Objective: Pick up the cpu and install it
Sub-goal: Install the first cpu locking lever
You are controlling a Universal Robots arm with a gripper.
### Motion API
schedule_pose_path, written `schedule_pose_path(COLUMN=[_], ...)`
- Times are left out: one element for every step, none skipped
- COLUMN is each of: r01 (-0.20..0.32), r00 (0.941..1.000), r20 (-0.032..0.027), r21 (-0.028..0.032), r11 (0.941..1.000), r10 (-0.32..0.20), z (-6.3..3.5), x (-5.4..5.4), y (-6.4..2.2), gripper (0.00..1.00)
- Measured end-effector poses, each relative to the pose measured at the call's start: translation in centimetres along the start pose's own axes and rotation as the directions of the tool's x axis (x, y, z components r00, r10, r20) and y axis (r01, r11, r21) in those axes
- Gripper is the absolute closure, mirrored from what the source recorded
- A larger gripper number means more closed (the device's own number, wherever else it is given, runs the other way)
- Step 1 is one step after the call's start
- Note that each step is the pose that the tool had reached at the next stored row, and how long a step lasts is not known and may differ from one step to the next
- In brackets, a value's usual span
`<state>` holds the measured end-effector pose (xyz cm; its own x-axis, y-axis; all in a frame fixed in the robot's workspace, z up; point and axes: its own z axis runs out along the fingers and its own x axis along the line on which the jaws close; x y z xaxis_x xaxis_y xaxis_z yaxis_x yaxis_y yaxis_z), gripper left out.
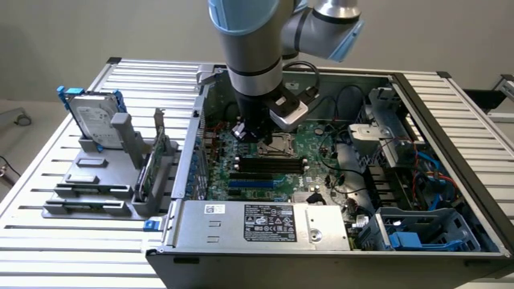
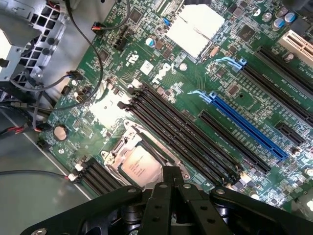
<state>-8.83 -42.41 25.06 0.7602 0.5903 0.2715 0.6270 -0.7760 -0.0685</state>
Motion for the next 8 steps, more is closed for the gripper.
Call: schedule_pose_path(r01=[0.000, 0.000, 0.000, 0.000, 0.000, -0.001, -0.002, -0.002], r00=[1.0000, 1.0000, 1.0000, 1.0000, 1.0000, 1.0000, 1.0000, 1.0000], r20=[0.0008, 0.0017, 0.0024, 0.0031, 0.0037, 0.0039, 0.0041, 0.0044], r21=[-0.0003, -0.0009, -0.0013, -0.0016, -0.0018, -0.0021, -0.0024, -0.0028], r11=[1.0000, 1.0000, 1.0000, 1.0000, 1.0000, 1.0000, 1.0000, 1.0000], r10=[0.000, 0.000, 0.000, 0.000, 0.000, 0.001, 0.002, 0.002], z=[0.08, 0.17, 0.25, 0.33, 0.38, 0.43, 0.47, 0.51], x=[-0.06, -0.13, -0.19, -0.25, -0.31, -0.36, -0.40, -0.43], y=[-0.02, -0.05, -0.08, -0.10, -0.12, -0.16, -0.22, -0.27], gripper=[0.89, 0.89, 0.89, 0.89, 0.89, 0.89, 0.89, 0.89])
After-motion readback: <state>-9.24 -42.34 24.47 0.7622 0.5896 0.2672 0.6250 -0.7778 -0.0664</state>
